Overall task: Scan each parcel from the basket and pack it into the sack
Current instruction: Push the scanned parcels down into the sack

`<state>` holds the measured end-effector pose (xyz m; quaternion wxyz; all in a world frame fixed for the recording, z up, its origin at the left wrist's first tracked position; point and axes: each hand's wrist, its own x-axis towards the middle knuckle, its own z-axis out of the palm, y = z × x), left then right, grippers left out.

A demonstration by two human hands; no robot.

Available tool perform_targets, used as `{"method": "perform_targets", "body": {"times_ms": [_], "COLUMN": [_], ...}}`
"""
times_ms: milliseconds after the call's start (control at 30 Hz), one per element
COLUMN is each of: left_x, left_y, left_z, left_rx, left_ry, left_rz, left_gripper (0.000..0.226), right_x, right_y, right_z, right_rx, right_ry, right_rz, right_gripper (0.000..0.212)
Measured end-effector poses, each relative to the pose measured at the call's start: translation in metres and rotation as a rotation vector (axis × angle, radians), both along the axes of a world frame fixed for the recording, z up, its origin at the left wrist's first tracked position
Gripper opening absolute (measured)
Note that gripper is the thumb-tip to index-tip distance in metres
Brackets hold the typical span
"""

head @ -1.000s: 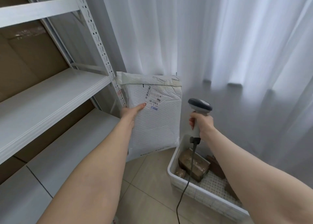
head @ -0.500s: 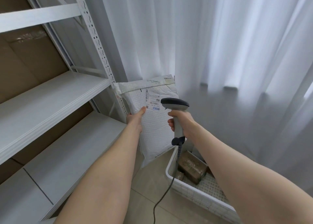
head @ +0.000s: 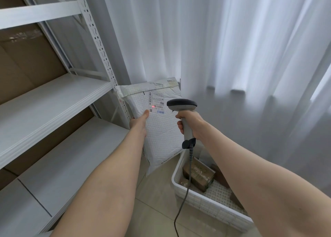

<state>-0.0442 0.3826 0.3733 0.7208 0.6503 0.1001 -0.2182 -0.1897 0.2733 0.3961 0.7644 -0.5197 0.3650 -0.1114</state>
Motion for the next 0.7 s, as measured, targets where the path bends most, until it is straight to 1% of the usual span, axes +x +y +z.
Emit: {"method": "perform_targets", "body": {"times_ms": [267, 467, 700], "left_x": [-0.001, 0.001, 0.003], "left_y": [0.002, 0.006, 0.01], "left_z": [-0.001, 0.001, 0.003], "left_rx": [-0.011, -0.002, -0.008], "left_ry": [0.047, 0.064, 0.062], "left_rz": [0.016, 0.002, -0.012], "left_gripper": [0.07, 0.07, 0.069], "right_x": [0.001, 0.003, 0.007], "right_y": [0.0, 0.0, 0.001], "right_z": [0.008, 0.009, 0.013], "right_rx": [-0.021, -0.035, -0.029], "right_ry": [-0.008, -0.021, -0.012], "right_rz": [0.031, 0.018, 0.032], "right_gripper": [0.006, 0.002, 0.004]}}
